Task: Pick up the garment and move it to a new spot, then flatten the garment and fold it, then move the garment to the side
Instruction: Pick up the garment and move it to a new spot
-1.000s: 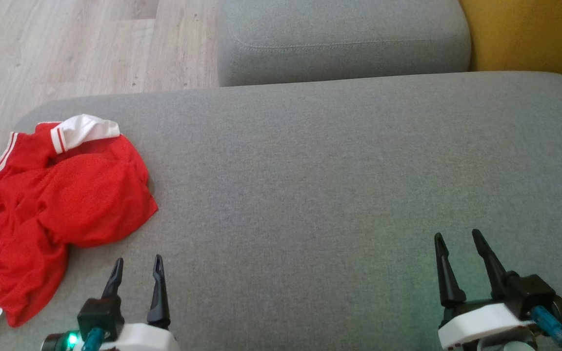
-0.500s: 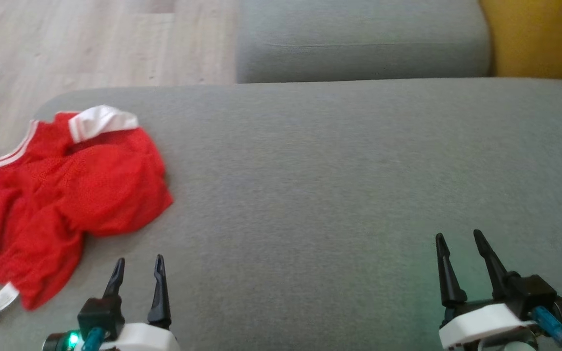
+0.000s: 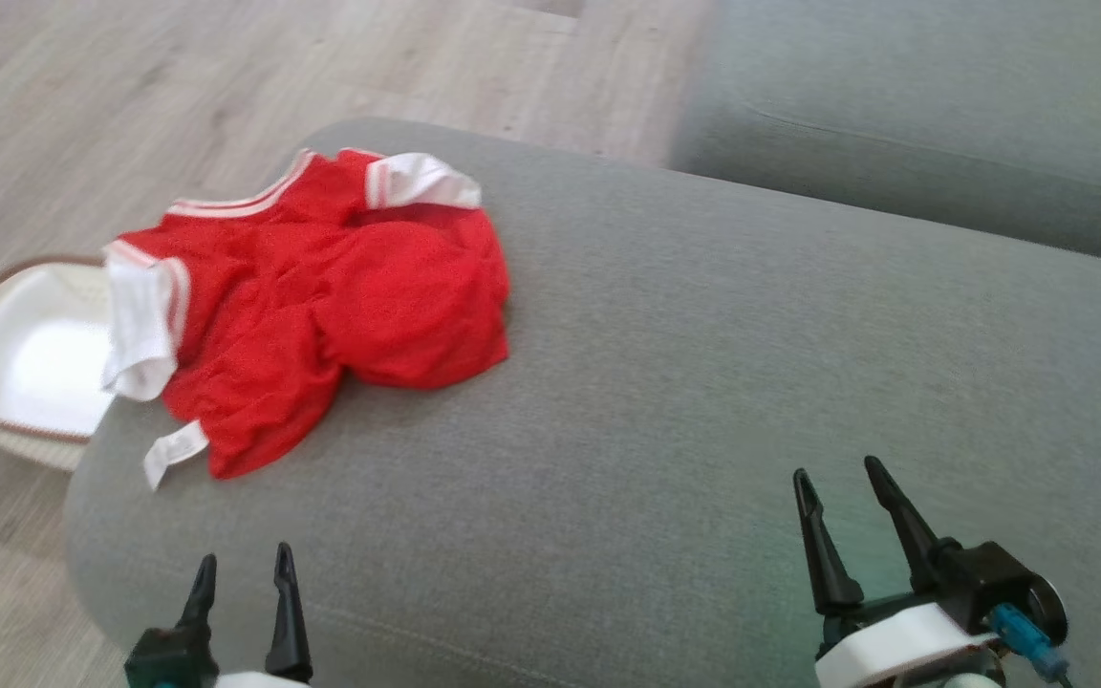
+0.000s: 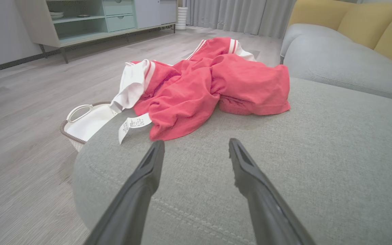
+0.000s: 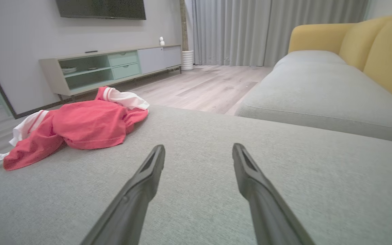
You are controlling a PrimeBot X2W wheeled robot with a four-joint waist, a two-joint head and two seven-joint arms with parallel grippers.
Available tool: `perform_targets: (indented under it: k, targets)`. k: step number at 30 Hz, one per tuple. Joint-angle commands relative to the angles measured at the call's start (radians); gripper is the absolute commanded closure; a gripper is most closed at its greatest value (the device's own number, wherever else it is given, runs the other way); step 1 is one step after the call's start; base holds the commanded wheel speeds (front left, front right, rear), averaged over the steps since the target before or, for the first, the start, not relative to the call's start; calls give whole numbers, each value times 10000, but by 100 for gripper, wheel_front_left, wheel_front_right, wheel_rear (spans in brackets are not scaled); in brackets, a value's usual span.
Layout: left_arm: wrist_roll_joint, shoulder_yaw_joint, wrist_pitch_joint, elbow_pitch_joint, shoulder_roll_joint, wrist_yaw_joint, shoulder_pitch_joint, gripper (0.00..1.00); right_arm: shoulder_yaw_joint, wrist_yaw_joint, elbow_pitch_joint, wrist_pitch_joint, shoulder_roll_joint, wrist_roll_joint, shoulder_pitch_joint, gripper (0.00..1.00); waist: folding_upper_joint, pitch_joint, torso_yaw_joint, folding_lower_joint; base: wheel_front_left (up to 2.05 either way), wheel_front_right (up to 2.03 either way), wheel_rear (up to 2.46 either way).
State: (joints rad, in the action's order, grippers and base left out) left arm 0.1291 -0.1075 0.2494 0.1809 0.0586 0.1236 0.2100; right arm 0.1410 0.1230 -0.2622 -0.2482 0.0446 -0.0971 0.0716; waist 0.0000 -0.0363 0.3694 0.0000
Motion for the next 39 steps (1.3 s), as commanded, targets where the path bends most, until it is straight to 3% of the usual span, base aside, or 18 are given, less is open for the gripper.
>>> perform_targets:
  k: [1, 8, 16, 23, 32, 33, 35, 39]
  targets:
    - [55, 354, 124, -448, -6, 5, -429, 0, 248, 77, 260, -136, 57, -56, -405, 0, 0, 27, 212, 0, 0, 0, 0]
    - [462, 269, -288, -1070, -19, -198, -1175, 0, 431, 77, 280, -136, 57, 105, -536, 0, 0, 619, -167, 0, 0, 0, 0]
    - [1120, 269, -2710, -1494, 421, -786, -3882, 0, 514, 77, 574, -136, 447, 248, -1208, 0, 0, 2325, -1070, 0, 0, 0, 0]
    - [1209, 17, -4734, -33, 1034, -1322, -6620, 0, 707, 77, 763, -136, 895, 136, -1908, 0, 0, 3578, -1709, 0, 0, 0, 0]
    - [1111, -152, -5406, 3024, 1217, -1379, -8625, 0, 854, 77, 888, -136, 1236, 3, -2503, 0, 0, 4503, -2082, 0, 0, 0, 0]
    - [1097, -197, -5380, 3331, 1212, -1410, -8741, 11, 845, 77, 878, -136, 1259, -16, -2515, 0, 0, 4520, -2092, 0, 0, 0, 0]
    - [1123, -252, -5231, 3807, 1178, -1498, -8922, 100, 808, 77, 847, -136, 1278, -39, -2523, 0, 0, 4518, -2108, 0, 0, 0, 0]
    - [1178, -318, -4827, 4328, 1157, -1646, -9072, 100, 707, 77, 748, -136, 1226, -88, -2439, 0, 0, 4229, -2075, 0, 0, 0, 0]
